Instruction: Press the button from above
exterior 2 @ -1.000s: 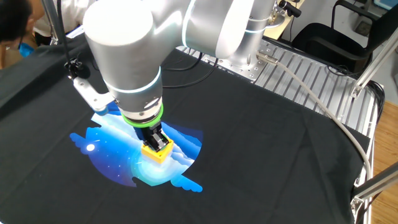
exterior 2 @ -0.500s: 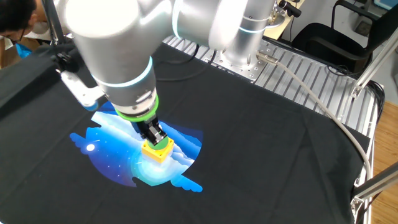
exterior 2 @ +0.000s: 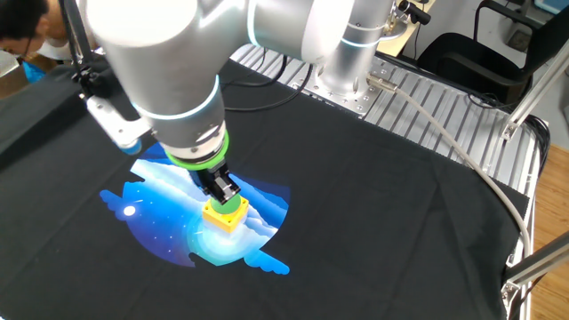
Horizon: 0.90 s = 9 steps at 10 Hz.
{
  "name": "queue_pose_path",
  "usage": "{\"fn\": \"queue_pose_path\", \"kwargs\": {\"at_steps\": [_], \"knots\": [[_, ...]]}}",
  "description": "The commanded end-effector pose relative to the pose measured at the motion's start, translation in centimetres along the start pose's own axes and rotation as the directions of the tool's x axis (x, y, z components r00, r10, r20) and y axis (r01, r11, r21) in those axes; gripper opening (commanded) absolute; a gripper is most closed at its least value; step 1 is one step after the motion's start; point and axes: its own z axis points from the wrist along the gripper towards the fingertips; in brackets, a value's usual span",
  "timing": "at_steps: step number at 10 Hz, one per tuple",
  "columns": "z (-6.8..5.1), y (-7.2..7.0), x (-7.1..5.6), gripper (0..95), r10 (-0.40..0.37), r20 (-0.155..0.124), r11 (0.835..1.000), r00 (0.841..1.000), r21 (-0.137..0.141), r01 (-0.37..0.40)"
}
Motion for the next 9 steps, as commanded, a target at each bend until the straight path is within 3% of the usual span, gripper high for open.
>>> {"fn": "queue_pose_path", "kwargs": {"at_steps": [1,9], "knots": [[-0.14,0.17,-0.23,0.0,0.000,-0.009,1.000,1.000,-0.003,0.000],[-0.09,0.21,-0.25,0.0,0.007,-0.006,1.000,1.000,0.001,-0.007]]}}
